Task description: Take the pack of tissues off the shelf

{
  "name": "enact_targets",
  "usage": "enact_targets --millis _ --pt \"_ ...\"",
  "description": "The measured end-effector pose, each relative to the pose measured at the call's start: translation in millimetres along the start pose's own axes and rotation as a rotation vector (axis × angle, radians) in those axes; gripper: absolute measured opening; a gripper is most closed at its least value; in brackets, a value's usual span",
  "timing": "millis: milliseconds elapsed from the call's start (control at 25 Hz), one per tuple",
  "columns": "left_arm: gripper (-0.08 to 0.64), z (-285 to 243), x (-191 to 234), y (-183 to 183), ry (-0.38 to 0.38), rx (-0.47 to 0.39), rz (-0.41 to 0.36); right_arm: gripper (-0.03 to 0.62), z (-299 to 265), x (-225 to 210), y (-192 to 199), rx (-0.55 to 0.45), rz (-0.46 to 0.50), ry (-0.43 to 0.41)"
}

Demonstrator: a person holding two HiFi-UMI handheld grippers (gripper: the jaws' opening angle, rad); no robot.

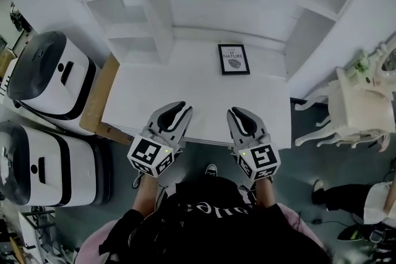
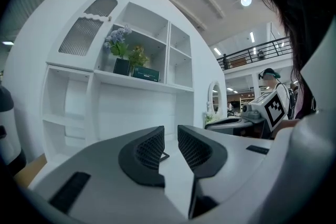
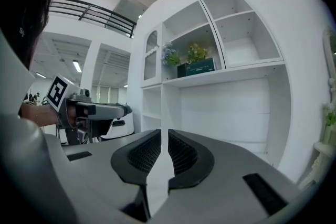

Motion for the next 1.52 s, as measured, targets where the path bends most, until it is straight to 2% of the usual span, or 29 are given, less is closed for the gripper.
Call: enact_targets --millis 280,600,880,1200,1520 --pt "0.089 -47.0 18.6 -18.3 -0.041 0.001 -0.051 0.069 -28.6 -50.5 -17.2 -0.042 0.021 -0.032" --pt "0.089 -72.6 47.0 -47.5 -0.083 -0.006 -0.107 0.069 -63.5 -75.2 -51.6 -0.101 0.053 -0.069" --pt "0.089 -98.2 74.7 -74.8 -0.055 -0.042 -0.133 0.070 -91.3 -83.8 -88.8 -0.175 0.081 -0.076" --pt "0.091 -153.8 113.3 -129.5 0.041 -0.096 -0.229 0.071 -126.0 -99.8 -126.7 -0.212 0.127 -0.024" --pt "0.091 -192.7 154.5 -185.7 0.070 -0.172 -0.276 0.071 -153.9 -129.8 -177.5 -0.283 0.161 0.104"
Point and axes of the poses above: the fingertips, and each gripper's own axes: z backward along the fingers, x to its left, y out of its underside, the point moved 5 cm from there along z, backward along the fingers, and after that the axes turned 3 degrees about y, right-handed, at the moved point
